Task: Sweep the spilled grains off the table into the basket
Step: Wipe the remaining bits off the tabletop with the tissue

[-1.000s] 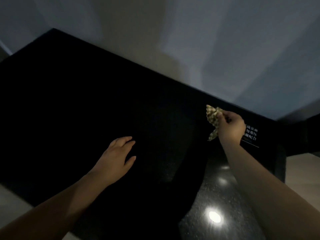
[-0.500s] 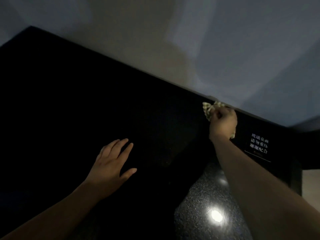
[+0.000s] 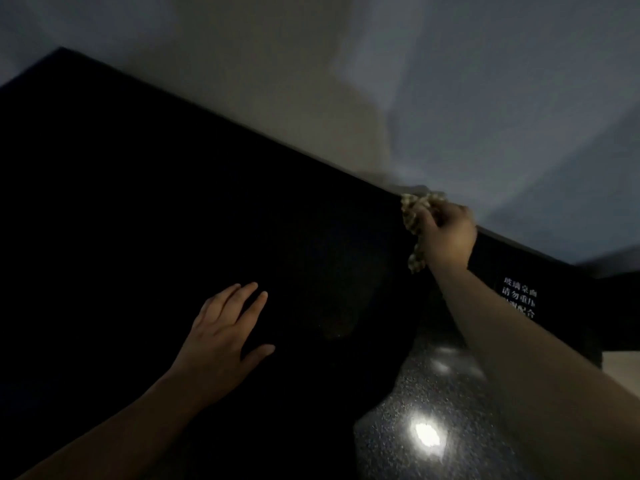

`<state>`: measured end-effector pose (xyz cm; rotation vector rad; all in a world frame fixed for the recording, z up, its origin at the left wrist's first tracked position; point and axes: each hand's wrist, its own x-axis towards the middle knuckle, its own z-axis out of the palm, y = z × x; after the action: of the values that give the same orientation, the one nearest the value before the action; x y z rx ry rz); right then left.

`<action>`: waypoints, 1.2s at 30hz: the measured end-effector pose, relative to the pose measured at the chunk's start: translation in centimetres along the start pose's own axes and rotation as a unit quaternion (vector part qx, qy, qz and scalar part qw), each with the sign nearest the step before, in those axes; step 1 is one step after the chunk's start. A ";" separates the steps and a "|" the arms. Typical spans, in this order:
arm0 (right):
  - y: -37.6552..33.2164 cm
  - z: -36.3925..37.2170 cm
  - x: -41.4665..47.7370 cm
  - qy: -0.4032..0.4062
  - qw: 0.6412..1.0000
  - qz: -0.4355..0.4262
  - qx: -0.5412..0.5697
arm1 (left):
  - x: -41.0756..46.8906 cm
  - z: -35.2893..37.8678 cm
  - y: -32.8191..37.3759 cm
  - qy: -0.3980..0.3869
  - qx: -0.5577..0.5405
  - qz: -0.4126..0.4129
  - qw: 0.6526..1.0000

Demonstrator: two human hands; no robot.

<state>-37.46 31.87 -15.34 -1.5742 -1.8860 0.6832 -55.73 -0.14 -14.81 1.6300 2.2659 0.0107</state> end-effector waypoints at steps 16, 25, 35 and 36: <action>-1.7 1.1 -5.8 -0.040 0.993 -0.089 0.063 | 0.2 0.4 -0.3 0.020 0.027 0.012 0.999; -0.4 3.7 -2.1 -0.022 0.998 -0.045 -0.032 | 0.2 0.5 -0.1 0.019 0.035 0.002 0.999; -0.4 0.0 -13.0 -0.130 0.984 -0.082 0.084 | -0.2 0.3 0.2 0.014 -0.016 -0.016 1.000; -0.3 -0.2 -11.7 -0.094 0.990 -0.074 0.080 | -0.1 0.3 0.2 0.012 -0.020 -0.018 1.000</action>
<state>-35.97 20.27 -16.29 -1.2941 -2.0057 0.9181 -55.46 -0.24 -14.98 1.5759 2.2975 0.0662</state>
